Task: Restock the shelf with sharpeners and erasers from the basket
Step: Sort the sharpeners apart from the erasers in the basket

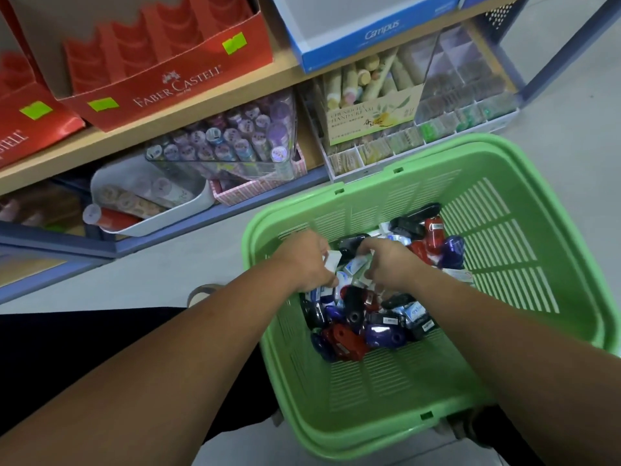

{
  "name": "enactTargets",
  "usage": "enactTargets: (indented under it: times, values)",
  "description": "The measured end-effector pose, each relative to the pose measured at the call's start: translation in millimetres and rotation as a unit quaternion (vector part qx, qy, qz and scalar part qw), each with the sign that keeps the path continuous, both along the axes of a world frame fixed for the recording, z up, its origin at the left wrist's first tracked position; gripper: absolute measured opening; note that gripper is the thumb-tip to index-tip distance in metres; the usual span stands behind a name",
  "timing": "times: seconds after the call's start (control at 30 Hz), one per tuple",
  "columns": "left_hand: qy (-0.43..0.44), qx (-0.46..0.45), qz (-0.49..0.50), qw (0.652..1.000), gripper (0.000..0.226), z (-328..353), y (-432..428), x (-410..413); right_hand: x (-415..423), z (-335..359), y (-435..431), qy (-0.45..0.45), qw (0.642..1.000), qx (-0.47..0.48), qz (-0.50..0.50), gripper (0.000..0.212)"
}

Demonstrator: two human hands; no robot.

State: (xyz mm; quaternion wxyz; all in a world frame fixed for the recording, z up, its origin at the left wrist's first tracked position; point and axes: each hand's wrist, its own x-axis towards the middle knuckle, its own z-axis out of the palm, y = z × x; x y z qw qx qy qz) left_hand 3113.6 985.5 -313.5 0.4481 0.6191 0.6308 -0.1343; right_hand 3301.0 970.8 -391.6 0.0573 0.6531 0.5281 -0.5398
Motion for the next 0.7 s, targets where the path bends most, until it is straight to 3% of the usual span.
enactTargets:
  times: [0.1,0.23,0.33,0.4,0.5,0.6,0.7]
  values:
    - [-0.006,-0.02,-0.001,1.0,0.032,-3.2,-2.1,2.0,-1.9,-15.4,-9.5,-0.132,0.968,0.129,0.167,0.059]
    - [-0.018,-0.04,0.043,0.998,0.044,-3.6,-1.5,5.4,0.8,-14.6,-9.0,-0.134,0.95,0.159,0.231,0.048]
    - [-0.058,-0.054,0.092,0.993,0.026,-3.6,-1.1,6.3,1.6,-8.7,-3.5,-0.143,0.932,0.149,0.299,0.042]
    - [-0.119,-0.053,0.131,0.983,0.022,-3.5,-1.2,8.2,3.6,-6.9,-3.7,-0.14,0.938,0.142,0.285,0.039]
    - [-0.192,-0.064,0.198,0.959,0.03,-2.2,-0.4,13.6,17.7,3.1,-2.0,-0.117,0.966,0.136,0.186,0.027]
    - [-0.19,-0.052,0.215,0.956,0.034,-2.9,-1.8,20.7,46.9,29.5,7.3,-0.087,0.985,0.077,0.13,0.013]
    - [-0.157,-0.041,0.217,0.963,0.036,-12.4,-7.3,32.0,82.7,60.7,12.8,-0.163,0.968,0.047,0.185,0.023]
